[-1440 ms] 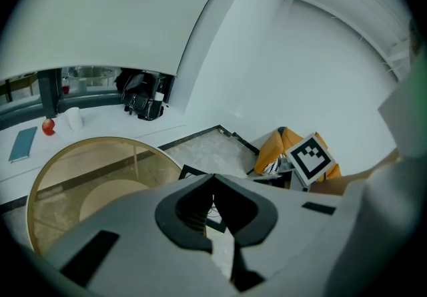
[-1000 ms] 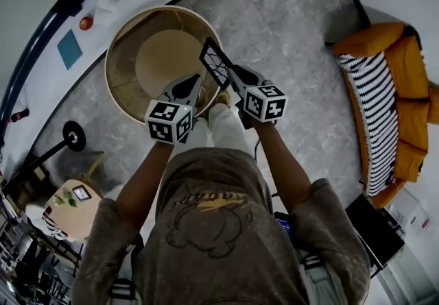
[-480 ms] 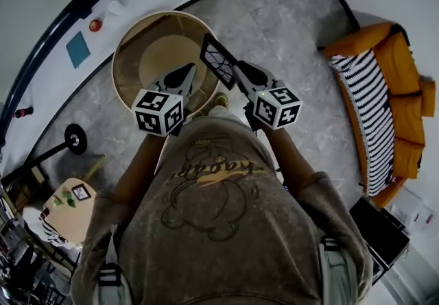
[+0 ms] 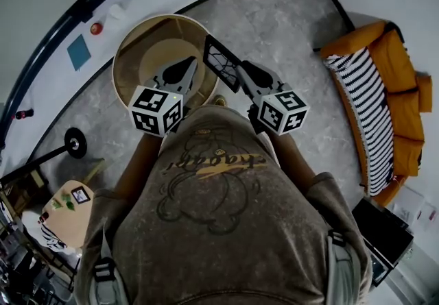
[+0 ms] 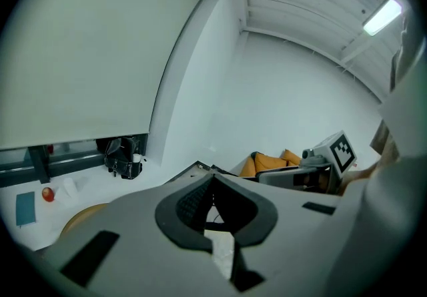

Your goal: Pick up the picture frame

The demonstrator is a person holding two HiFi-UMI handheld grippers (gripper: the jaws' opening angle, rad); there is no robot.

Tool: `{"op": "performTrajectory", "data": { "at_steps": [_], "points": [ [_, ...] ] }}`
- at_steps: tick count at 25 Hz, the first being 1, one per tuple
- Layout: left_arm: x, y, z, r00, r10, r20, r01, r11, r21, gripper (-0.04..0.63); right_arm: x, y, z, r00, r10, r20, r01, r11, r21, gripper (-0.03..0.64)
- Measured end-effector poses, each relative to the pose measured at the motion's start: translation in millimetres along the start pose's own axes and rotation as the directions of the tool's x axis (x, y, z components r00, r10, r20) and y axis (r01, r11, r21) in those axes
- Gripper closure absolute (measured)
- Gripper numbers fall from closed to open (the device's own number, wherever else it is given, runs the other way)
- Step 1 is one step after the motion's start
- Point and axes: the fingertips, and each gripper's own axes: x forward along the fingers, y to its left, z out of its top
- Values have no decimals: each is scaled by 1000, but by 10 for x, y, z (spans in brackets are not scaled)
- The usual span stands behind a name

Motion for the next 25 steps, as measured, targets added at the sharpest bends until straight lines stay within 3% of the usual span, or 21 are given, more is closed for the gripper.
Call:
{"op": "performTrajectory", "data": {
  "at_steps": [25],
  "points": [
    [-41, 20, -92, 1000, 22, -20, -23, 1000, -20, 577, 7, 14, -11, 1000, 15, 1, -15, 1000, 10, 532]
  ]
}}
